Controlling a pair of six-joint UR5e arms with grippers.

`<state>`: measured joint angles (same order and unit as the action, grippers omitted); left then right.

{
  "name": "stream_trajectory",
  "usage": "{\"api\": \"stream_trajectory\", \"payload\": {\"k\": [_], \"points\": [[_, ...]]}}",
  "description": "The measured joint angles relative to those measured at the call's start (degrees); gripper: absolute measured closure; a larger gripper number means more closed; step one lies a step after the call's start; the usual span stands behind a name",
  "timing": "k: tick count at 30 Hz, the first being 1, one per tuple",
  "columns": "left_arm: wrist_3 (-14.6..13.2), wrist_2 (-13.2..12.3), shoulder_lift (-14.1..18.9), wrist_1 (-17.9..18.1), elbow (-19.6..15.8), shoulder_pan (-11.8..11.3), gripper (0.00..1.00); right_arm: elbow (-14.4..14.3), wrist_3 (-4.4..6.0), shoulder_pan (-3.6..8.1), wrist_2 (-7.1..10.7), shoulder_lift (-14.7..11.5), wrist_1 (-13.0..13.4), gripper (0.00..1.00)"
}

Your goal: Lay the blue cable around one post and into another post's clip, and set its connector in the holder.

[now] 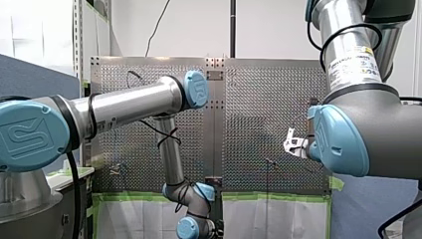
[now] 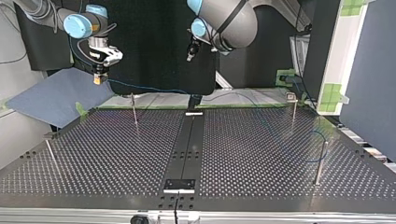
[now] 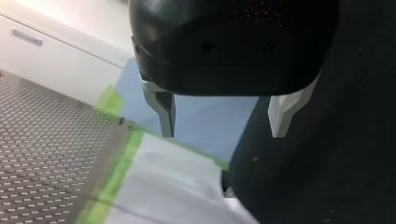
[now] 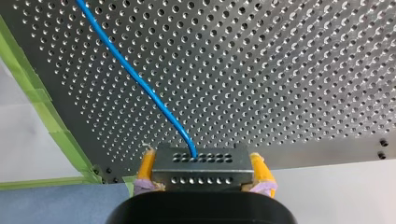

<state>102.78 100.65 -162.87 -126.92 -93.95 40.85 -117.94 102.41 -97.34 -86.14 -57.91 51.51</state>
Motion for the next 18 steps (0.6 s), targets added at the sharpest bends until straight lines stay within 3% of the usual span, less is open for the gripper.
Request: {"api": "stream_trajectory", "payload": {"k": [11, 18], "points": [[-0.2, 1.5, 2.1, -4.8, 4.9, 0.2, 0.0, 0.0, 0.0, -0.2, 0.54, 0.0, 0.0, 1.0], [-0.3, 1.8, 2.3, -5.6, 5.4, 0.2, 0.0, 0.0, 0.0, -0.22, 0.7, 0.0, 0.2, 1.0]]}}
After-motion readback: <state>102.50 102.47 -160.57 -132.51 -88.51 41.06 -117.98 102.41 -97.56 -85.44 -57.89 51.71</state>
